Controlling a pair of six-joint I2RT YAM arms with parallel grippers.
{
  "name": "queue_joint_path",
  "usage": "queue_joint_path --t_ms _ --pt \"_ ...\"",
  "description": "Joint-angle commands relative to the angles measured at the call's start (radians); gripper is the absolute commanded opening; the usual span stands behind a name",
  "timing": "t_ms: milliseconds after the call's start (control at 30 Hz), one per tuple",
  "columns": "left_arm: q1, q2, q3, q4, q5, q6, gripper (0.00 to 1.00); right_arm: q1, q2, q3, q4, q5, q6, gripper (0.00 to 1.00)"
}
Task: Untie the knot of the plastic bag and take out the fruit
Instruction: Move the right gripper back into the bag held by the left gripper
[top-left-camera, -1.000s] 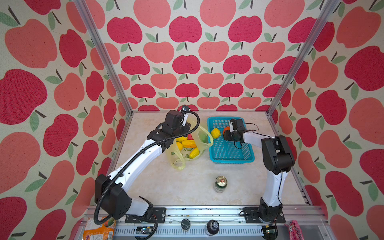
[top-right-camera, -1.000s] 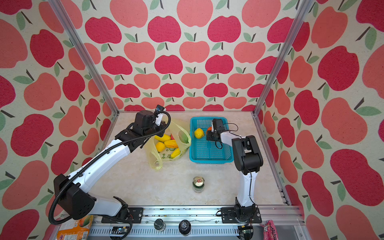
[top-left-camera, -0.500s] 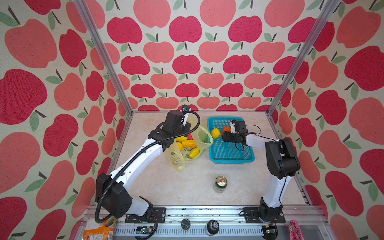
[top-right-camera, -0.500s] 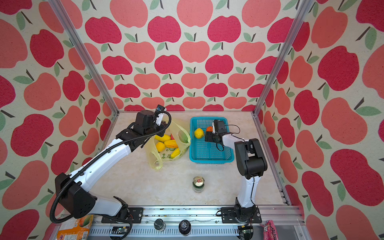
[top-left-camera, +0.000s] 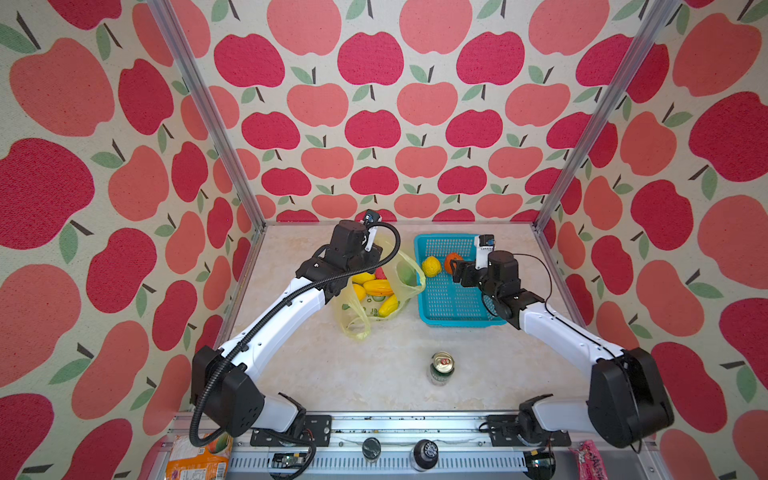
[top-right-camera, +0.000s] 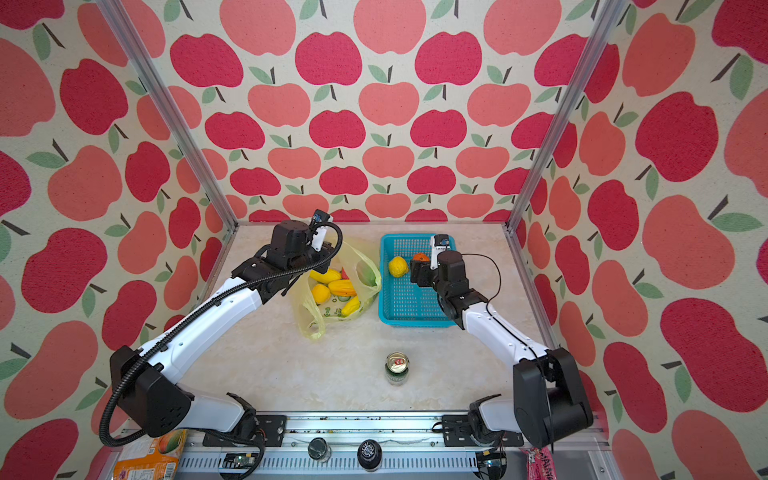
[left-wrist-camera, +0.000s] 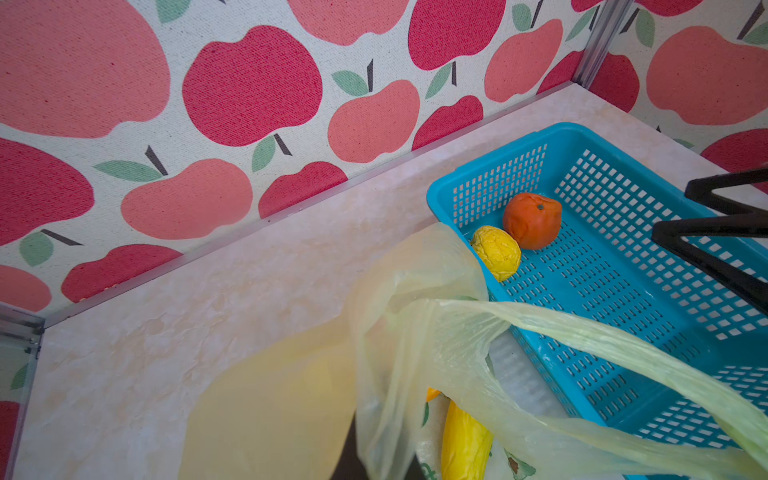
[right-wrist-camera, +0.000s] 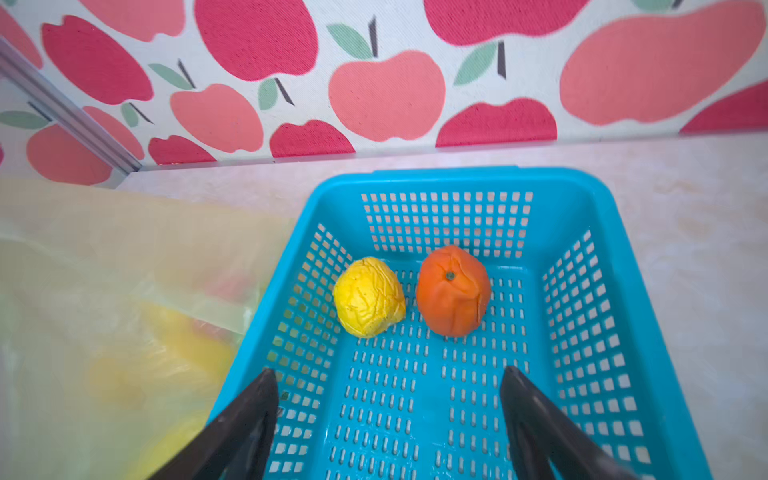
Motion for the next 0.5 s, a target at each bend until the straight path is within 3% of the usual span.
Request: queue_joint_path --t_ms 0,133,267,467 --pt "-0.003 0.005 0.030 -0.014 0.004 -0.006 0.00 0.138 -0.125 -0.066 0.135 0.097 -0.147 0.79" --pt "-0.004 0.009 0.031 -0.009 0.012 -0.006 0.00 0.325 -0.249 -0.138 0.241 0.125 -0.346 0.69" --pt "-0.004 0.020 0.038 -0.013 0.014 -0.006 0.00 0.451 -0.304 -0.191 0.305 0.132 -0.458 0.63" --pt "-0.007 0.021 0.038 -0.022 0.012 -0.012 0.00 0.538 -0.155 -0.139 0.301 0.040 -0.491 0.51"
